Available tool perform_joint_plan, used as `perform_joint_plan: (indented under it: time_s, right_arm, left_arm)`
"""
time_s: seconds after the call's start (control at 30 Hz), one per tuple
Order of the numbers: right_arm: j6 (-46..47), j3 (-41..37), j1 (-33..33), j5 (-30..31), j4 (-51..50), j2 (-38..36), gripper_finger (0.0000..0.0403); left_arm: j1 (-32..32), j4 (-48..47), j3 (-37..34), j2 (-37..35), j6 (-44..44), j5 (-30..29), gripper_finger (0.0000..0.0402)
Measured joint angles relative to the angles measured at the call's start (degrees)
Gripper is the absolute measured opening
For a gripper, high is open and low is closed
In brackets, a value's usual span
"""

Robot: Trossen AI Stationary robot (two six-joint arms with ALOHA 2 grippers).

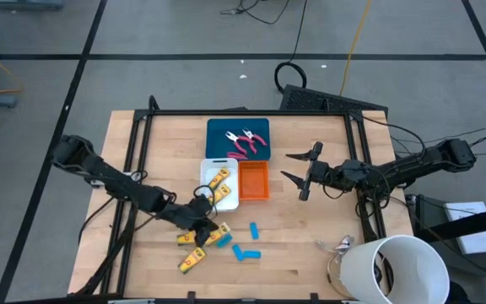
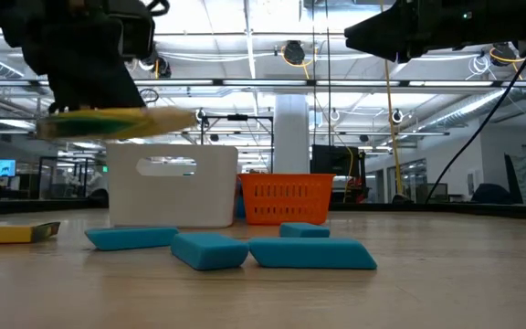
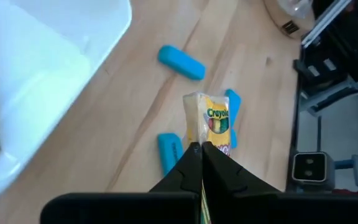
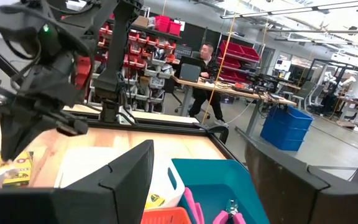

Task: Pick & Place School Supplies
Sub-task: Put the yellow crayon box into the white bin

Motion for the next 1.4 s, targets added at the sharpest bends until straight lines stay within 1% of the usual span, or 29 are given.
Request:
perform_joint_plan:
  time_s: [0.33, 0.63, 0.83, 1.0, 1.27, 1.33, 1.4]
  right_arm:
    - [0.0, 0.0, 0.0, 0.1, -0.2, 0.0, 0.0247]
    - [0.0, 0.0, 0.0, 0.1, -0.3, 0.0, 0.0247]
    - [0.0, 0.0, 0.0, 0.1, -0.3, 0.0, 0.0247]
    - [0.0, 0.0, 0.0, 0.1, -0.3, 0.0, 0.0247]
    - [0.5, 0.0, 0.0, 0.1, -0.7, 0.0, 0.0247]
    - [0.5, 0.0, 0.0, 0.1, -0.7, 0.0, 0.0247]
    - [0.5, 0.0, 0.0, 0.1, -0.8, 0.0, 0.0247]
  left_arm:
    - [1.3, -1.7, 0.0, -6.2, 3.5, -1.1, 0.0002]
    - [3.9, -2.1, 0.1, -11.9, 9.4, -2.0, 0.0002]
    - [7.0, -5.6, 0.1, -15.8, 12.6, -6.3, 0.0002]
    - [11.0, -7.6, 0.1, -17.3, 12.8, -10.8, 0.0005]
    - [17.0, -7.2, 0.1, -16.4, 15.9, -18.4, 0.0006]
    - [17.8, -8.0, 0.0, -16.2, 16.3, -20.7, 0.0003]
    - [18.4, -6.8, 0.1, -15.4, 17.7, -23.3, 0.0004]
